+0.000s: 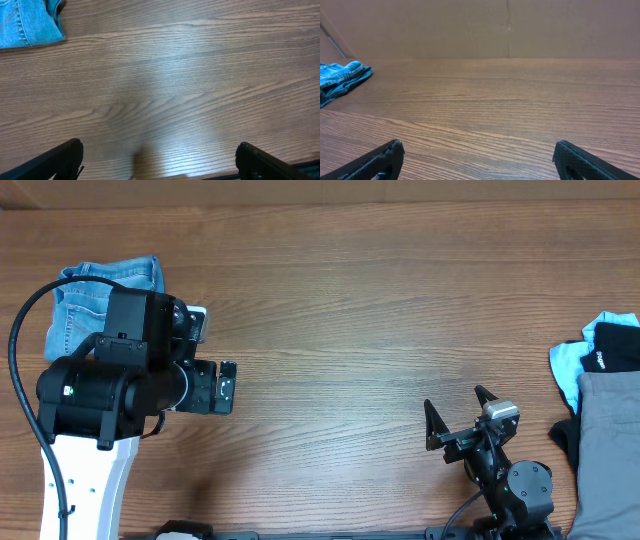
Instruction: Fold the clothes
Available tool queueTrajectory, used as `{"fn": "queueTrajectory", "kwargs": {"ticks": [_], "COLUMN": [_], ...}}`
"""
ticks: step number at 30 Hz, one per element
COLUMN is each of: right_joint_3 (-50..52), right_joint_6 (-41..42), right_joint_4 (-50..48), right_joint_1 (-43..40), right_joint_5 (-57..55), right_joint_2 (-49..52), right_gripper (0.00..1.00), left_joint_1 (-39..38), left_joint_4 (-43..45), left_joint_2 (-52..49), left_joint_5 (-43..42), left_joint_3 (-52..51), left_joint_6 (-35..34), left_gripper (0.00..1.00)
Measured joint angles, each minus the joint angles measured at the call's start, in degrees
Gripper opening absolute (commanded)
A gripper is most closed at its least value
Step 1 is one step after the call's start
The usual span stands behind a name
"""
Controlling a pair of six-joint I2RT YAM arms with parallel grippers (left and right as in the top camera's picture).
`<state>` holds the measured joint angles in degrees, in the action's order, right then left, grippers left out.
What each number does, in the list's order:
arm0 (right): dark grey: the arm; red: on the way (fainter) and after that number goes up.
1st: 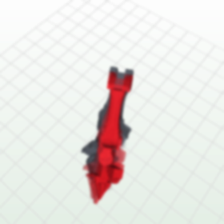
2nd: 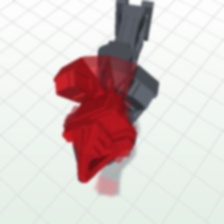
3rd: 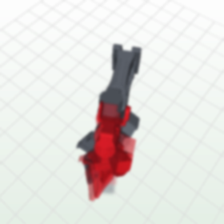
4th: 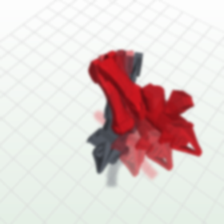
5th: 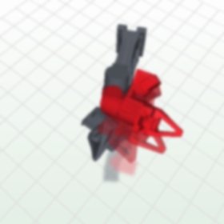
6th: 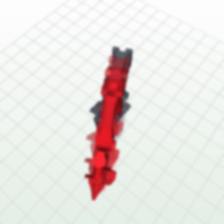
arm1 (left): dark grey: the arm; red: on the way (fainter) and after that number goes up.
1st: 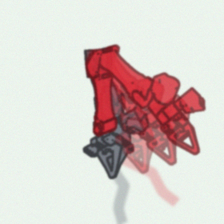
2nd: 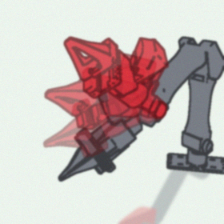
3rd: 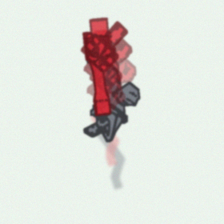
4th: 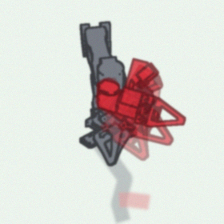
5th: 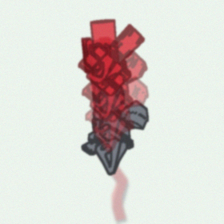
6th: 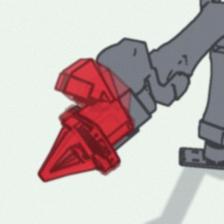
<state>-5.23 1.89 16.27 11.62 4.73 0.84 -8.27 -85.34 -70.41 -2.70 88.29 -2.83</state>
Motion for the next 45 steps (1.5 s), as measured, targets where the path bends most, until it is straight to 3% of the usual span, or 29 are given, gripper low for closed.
{"fn": "queueTrajectory", "kwargs": {"ticks": [14,23,28,34,38,45], "right_joint_3": [0.00,0.00,0.07,0.15,0.17,0.17], "right_joint_6": [0.02,0.02,0.02,0.04,0.02,0.00], "right_joint_4": [0.00,0.00,-0.02,-0.02,0.00,0.00], "right_joint_1": [0.00,0.00,0.00,0.00,0.00,0.00], "right_joint_5": [-0.02,0.00,0.00,0.00,-0.02,0.00], "right_joint_2": [0.00,0.00,0.00,0.00,0.00,0.00], "right_gripper": [1.00,1.00,1.00,1.00,1.00,1.00], "left_joint_1": [-0.39,-0.39,-0.39,-0.39,-0.11,3.08], "left_joint_4": [0.07,3.69,25.51,49.31,55.71,56.70], "left_joint_2": [0.70,15.80,25.35,39.60,50.40,65.59], "left_joint_5": [0.70,8.72,11.32,8.66,6.69,4.17], "left_joint_3": [-0.02,-8.35,-21.14,-41.33,-53.33,-68.61], "left_joint_6": [0.00,0.17,0.50,0.48,0.48,-0.20], "left_gripper": [1.00,1.00,1.00,1.00,1.00,1.00]}}
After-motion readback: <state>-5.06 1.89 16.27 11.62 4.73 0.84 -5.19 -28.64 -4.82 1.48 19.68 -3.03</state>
